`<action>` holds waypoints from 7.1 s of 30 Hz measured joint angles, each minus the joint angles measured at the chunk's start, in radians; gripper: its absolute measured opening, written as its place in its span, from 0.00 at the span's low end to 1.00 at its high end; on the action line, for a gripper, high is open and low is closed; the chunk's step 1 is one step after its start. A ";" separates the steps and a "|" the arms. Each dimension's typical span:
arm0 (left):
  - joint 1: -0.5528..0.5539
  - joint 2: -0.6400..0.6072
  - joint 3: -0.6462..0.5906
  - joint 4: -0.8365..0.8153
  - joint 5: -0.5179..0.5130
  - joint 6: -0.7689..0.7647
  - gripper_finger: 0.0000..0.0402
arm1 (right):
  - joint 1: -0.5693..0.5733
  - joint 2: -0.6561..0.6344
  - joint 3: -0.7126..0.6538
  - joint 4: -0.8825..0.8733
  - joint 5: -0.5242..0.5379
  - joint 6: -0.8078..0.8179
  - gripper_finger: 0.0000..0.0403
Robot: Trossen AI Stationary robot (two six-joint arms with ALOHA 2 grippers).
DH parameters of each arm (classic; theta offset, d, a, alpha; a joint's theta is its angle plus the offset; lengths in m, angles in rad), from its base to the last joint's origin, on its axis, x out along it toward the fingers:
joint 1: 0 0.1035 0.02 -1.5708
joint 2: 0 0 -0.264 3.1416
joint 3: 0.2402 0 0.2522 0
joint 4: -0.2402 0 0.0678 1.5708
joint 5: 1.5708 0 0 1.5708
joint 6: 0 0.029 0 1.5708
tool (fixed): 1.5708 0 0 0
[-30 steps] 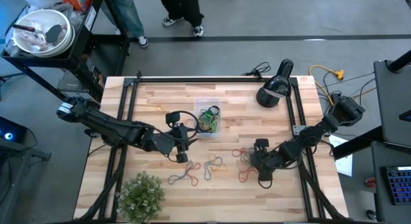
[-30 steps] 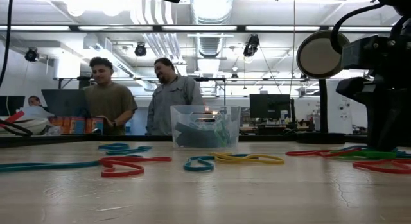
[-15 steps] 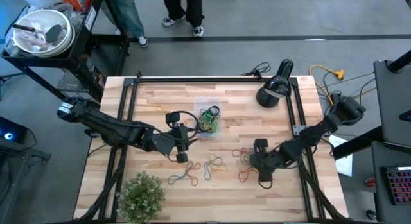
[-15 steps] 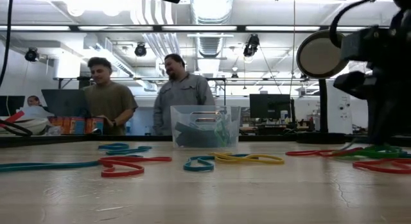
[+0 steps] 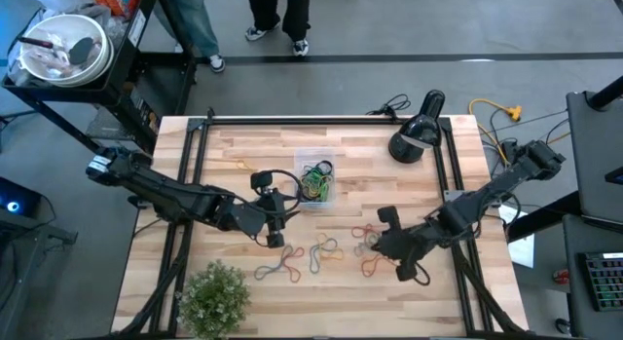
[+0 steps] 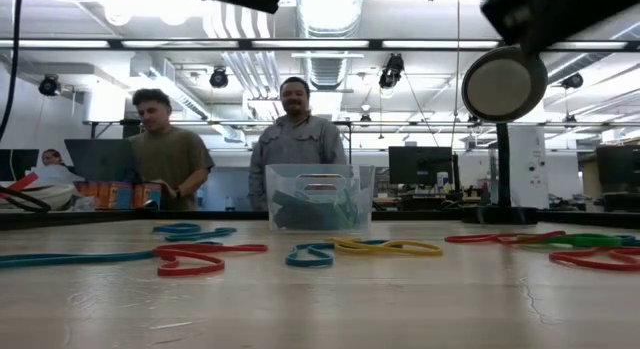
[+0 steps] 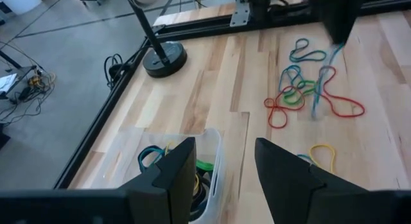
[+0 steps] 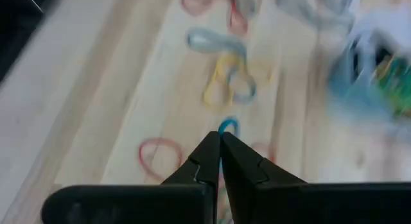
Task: Pick and place rubber bands into bin
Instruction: Put the blue rubber band into the transparent bin
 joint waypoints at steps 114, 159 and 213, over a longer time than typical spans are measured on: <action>0.283 0.277 -0.118 -0.494 0.454 -0.235 0.36 | -0.149 -0.014 -0.263 0.339 -0.395 -0.173 0.32; 0.387 0.228 -0.131 -0.390 0.550 -0.185 0.00 | -0.143 -0.011 -0.298 0.368 -0.369 -0.163 0.19; 0.544 0.398 0.095 0.125 0.392 0.046 0.00 | -0.144 -0.010 -0.308 0.385 -0.369 -0.136 0.17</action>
